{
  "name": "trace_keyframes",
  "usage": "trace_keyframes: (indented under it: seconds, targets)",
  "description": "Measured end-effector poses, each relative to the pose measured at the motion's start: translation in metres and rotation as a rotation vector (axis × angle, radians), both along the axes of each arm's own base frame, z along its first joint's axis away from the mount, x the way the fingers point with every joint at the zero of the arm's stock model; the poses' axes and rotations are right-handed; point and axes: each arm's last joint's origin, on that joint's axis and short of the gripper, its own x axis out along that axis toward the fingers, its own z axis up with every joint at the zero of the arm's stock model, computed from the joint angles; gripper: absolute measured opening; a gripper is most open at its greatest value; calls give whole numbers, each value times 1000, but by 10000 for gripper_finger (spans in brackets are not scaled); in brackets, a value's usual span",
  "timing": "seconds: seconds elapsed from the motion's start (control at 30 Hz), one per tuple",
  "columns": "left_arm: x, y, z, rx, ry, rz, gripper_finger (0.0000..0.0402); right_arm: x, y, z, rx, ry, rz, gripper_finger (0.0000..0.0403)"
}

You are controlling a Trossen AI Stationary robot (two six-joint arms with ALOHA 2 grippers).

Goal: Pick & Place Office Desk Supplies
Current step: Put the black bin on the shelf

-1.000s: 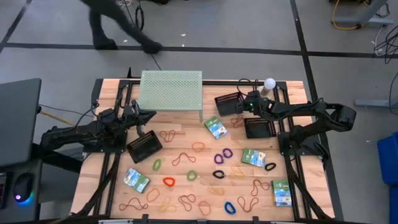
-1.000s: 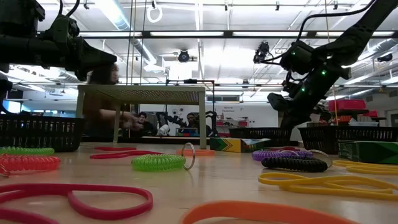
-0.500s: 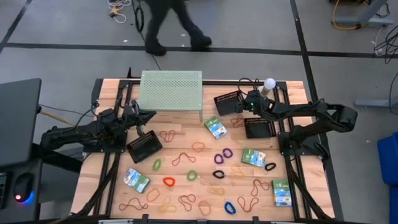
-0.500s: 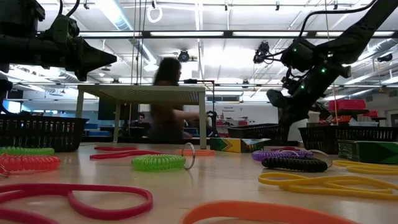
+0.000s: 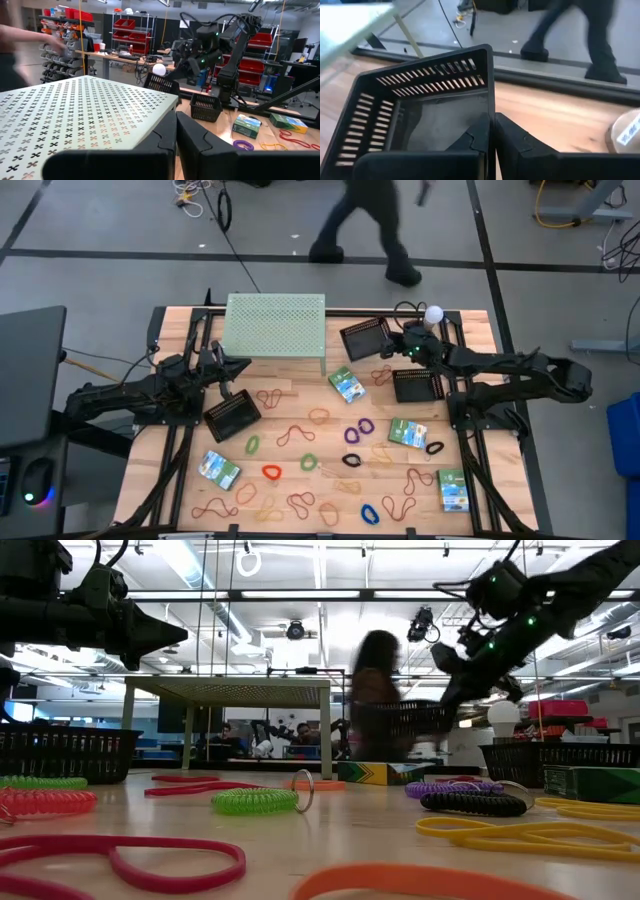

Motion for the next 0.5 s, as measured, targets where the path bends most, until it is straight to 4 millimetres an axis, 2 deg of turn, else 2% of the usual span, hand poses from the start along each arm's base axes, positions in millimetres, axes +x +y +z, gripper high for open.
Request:
trace_keyframes:
  seconds: [0.2, 0.5]
  targets:
    - [0, 0, 0, 0, 0, 0, 9, 6, 0, 32, -24, 26, 30, 25]
    - [0, 0, 0, 0, 0, 0, 9, 23, -1, 104, -169, -26, 110, 25]
